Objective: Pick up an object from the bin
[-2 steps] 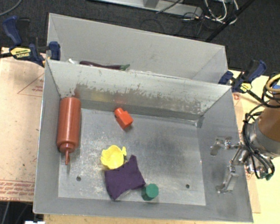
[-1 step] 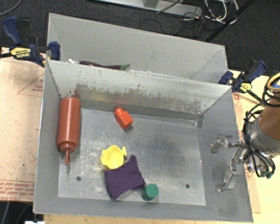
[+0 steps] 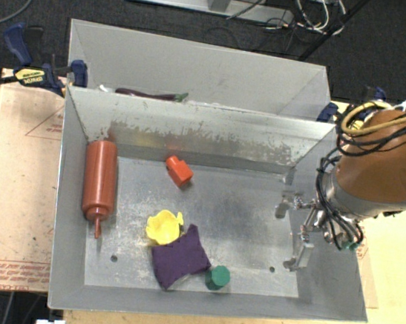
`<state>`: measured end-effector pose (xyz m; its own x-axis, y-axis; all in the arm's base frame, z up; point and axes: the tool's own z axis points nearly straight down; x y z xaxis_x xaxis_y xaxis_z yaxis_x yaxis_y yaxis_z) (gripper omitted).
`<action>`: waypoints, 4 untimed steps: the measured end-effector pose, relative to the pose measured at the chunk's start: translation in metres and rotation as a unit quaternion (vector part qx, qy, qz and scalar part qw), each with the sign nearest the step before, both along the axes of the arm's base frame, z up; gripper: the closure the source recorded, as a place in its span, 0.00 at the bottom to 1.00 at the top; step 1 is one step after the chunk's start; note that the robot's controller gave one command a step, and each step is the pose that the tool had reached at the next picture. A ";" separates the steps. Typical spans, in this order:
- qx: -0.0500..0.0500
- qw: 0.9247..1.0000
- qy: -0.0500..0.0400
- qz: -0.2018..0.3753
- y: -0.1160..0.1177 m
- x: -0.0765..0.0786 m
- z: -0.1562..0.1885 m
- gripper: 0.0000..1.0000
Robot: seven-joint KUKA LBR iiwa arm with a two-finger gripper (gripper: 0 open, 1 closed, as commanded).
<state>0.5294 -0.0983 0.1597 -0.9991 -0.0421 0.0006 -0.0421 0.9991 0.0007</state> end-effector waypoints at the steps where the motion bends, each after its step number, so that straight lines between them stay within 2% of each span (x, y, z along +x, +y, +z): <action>1: 0.002 1.000 0.003 -0.002 0.025 -0.003 -0.020 0.00; 2: -0.001 1.000 -0.001 0.007 0.055 0.008 -0.044 0.00; 3: 0.004 1.000 0.001 0.018 0.083 0.007 -0.081 0.00; 4: 0.000 1.000 0.001 0.016 0.106 0.009 -0.087 0.00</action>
Offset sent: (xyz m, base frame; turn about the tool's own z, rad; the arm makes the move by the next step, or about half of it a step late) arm 0.0163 0.0895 -0.0638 -0.0486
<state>0.5381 0.0081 0.0732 -0.9973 -0.0733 0.0024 -0.0733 0.9973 0.0012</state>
